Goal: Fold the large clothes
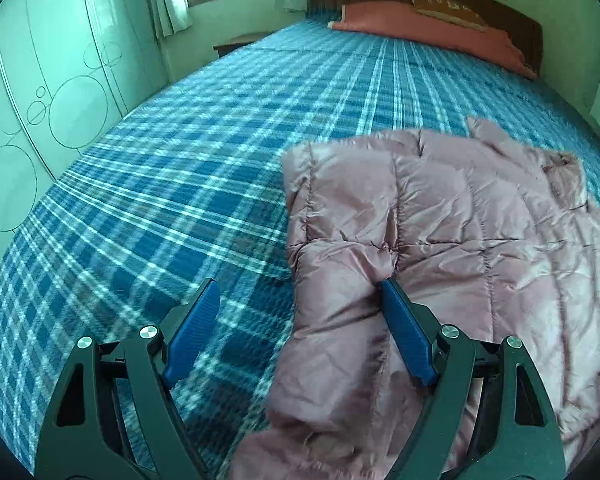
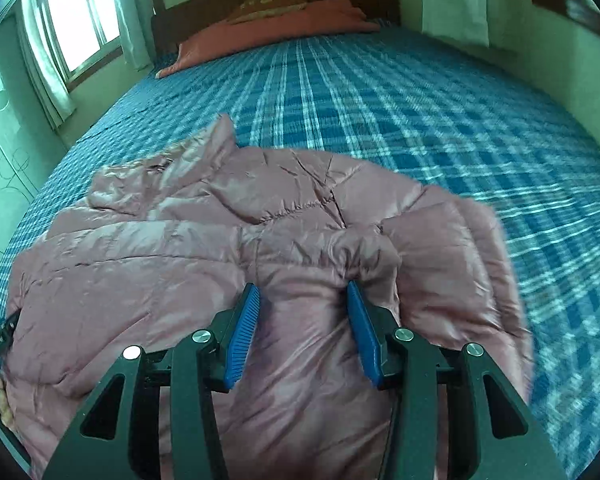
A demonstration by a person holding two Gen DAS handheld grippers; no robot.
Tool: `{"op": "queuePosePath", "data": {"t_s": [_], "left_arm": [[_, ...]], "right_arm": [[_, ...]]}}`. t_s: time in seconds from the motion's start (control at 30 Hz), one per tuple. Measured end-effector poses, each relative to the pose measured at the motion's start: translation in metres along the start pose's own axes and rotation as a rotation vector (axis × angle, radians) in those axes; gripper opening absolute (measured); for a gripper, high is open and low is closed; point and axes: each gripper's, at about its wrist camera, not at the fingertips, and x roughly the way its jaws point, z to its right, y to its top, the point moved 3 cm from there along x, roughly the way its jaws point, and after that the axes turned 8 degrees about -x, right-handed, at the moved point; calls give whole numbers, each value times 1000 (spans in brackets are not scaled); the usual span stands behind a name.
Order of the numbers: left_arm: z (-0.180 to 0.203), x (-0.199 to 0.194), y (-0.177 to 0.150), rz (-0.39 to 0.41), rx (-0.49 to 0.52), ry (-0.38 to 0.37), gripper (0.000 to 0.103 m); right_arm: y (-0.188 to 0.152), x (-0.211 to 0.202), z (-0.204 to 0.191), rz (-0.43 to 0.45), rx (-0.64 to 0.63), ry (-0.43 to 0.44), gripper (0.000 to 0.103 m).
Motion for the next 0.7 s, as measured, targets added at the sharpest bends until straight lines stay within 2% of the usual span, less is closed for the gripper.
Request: {"op": "queuePosePath", "data": {"t_s": [0.03, 0.1, 0.13, 0.17, 0.2, 0.27, 0.33, 0.43, 0.57, 0.7], "left_arm": [[-3, -9, -1, 31, -7, -8, 82], [-3, -11, -5, 59, 18, 22, 82], [1, -4, -9, 43, 48, 34, 82], [6, 8, -15, -8, 86, 30, 82], [6, 9, -14, -12, 82, 27, 81], [1, -1, -11, 3, 53, 23, 81], [-8, -17, -12, -3, 35, -13, 81], [-31, -51, -25, 25, 34, -22, 81], [-78, -81, -53, -4, -42, -45, 81], [-135, -112, -98, -74, -191, -69, 81]], "right_arm": [[-5, -6, -1, 10, -12, -17, 46], [-20, 0, -3, -32, -42, -42, 46], [-27, 9, -5, -55, -64, -40, 49], [-31, 11, -5, -44, -92, -44, 49], [-31, 7, -5, -31, -104, -46, 49], [-30, -6, -1, -38, -68, -23, 49], [-37, -29, 8, -20, -26, 18, 50], [-56, -59, 19, -1, -7, 17, 56], [-105, -103, 48, -9, 46, 4, 59], [-163, -147, 90, -29, 150, -15, 60]]}}
